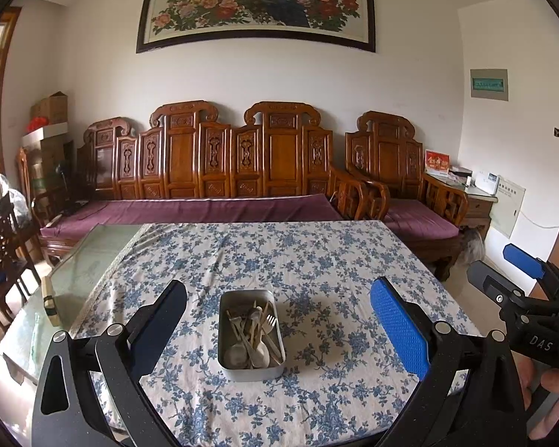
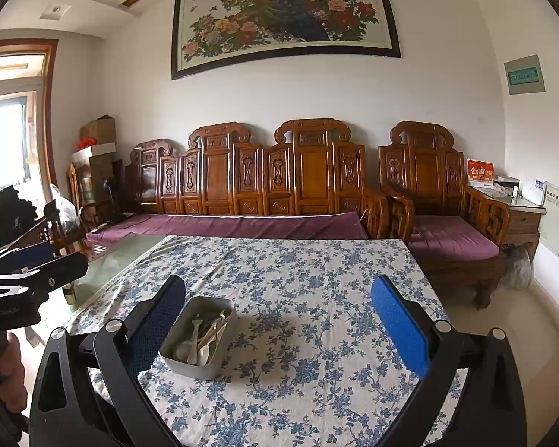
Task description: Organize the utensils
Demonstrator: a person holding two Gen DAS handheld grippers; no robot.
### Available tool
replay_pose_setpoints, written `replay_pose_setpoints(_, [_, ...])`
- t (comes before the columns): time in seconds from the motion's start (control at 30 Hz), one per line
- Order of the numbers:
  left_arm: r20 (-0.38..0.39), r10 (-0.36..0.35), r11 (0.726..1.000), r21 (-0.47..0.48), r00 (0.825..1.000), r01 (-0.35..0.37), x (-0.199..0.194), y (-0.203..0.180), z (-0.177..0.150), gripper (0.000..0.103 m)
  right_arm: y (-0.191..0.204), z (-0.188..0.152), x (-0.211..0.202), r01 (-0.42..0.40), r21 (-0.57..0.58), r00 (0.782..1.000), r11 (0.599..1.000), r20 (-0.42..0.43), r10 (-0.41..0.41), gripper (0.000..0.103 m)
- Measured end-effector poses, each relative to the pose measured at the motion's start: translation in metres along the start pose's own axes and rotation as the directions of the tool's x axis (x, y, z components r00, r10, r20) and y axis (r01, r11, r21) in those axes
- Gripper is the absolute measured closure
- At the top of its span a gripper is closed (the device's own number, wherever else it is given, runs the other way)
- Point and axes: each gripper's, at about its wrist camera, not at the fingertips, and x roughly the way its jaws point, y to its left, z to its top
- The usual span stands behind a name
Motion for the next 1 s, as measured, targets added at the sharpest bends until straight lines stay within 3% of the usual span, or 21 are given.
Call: replay_pose_setpoints(1.0, [-0.001, -0.009, 1.0, 0.006, 1.0, 0.009, 0.0, -0.0031, -0.0007, 0.008, -0.0028, 0.0017, -0.0021, 0.0, -0.007, 1.0, 1.0, 0.007, 0.0, 0.003])
